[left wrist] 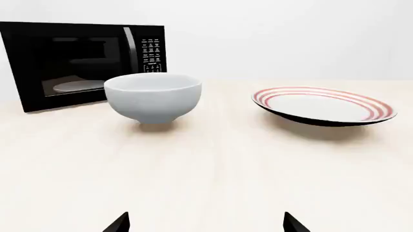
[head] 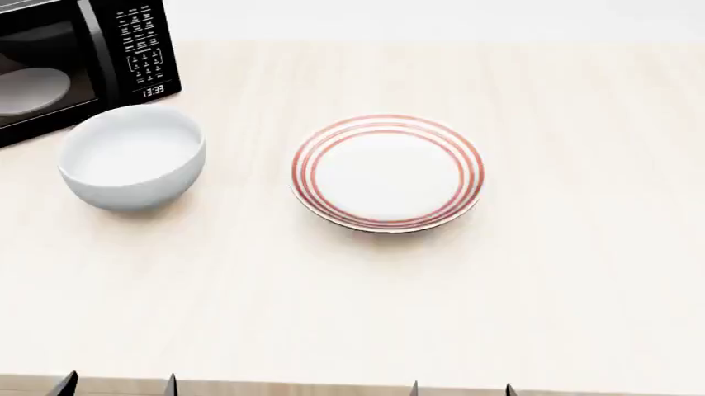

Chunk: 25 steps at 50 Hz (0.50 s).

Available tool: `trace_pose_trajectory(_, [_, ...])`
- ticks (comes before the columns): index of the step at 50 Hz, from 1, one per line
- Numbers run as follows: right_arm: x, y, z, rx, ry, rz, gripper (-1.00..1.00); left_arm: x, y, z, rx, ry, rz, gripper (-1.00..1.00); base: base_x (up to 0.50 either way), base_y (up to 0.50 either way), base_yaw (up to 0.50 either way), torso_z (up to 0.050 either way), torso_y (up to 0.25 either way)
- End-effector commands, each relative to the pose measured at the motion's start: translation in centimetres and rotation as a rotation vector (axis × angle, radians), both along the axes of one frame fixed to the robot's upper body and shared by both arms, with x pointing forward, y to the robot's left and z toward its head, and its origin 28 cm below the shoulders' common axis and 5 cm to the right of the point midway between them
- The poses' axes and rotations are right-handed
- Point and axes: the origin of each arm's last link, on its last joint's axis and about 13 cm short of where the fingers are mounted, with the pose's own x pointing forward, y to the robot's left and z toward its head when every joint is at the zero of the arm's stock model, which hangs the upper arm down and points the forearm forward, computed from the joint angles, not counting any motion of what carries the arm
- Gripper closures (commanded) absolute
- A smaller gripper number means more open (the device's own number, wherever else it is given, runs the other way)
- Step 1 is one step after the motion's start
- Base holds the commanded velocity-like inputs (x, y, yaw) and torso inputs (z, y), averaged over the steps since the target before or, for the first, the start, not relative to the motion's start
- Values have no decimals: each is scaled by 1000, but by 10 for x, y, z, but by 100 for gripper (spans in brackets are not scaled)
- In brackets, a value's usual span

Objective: Put the white bowl to the right of the plate.

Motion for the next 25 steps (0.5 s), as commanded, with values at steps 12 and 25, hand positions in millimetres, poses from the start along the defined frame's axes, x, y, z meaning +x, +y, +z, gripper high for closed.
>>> trace_pose_trajectory(12, [4, 3, -5, -39, 44, -5, -100, 1, 0, -1, -2, 18, -5, -100, 0, 0, 0, 0, 0])
trace_pose_trajectory(25, [14, -5, 52, 6, -38, -8, -100, 11, 12, 47, 36, -42, 12, -100, 0, 0, 0, 0, 0])
